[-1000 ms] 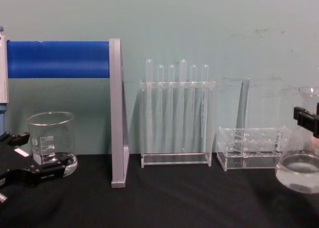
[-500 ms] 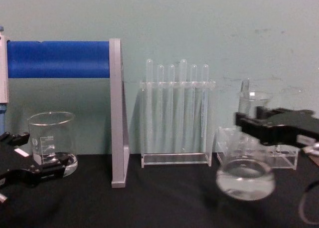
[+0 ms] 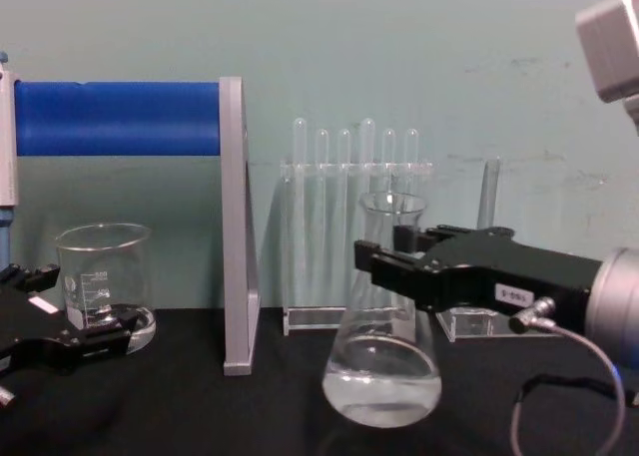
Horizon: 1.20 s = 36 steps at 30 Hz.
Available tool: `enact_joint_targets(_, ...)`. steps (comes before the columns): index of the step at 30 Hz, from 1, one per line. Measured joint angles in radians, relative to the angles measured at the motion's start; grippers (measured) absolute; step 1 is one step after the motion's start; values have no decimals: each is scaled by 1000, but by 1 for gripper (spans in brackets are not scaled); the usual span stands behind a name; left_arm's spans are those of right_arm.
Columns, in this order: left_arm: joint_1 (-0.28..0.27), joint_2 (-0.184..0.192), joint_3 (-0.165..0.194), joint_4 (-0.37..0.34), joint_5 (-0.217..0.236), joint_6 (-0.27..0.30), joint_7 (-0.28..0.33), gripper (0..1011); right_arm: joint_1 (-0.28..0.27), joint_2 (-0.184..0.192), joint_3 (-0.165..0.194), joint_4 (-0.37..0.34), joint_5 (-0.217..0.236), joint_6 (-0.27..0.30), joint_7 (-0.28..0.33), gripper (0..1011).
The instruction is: Grasp the erlenmeyer flask with one hand, shake it three times, then place it back.
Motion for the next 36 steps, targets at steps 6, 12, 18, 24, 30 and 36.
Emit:
enact_joint_targets(6, 0, 0, 0, 0, 0, 0, 0, 1001, 11, 4, -15, 7, 14, -4, -2, 457)
enact_joint_targets(12, 0, 0, 0, 0, 0, 0, 0, 1001, 9, 12, 6, 9, 22, -7, -62, 457)
enact_joint_targets(18, 0, 0, 0, 0, 0, 0, 0, 1001, -14, 15, 63, 0, 19, -6, -154, 457)
enact_joint_targets(24, 0, 0, 0, 0, 0, 0, 0, 1001, -44, 11, 129, -15, 3, 5, -236, 457)
enact_joint_targets(30, 0, 0, 0, 0, 0, 0, 0, 1001, -87, 2, 207, -43, -20, 26, -318, 457)
enact_joint_targets(36, 0, 0, 0, 0, 0, 0, 0, 1001, -107, -6, 237, -56, -33, 34, -339, 456)
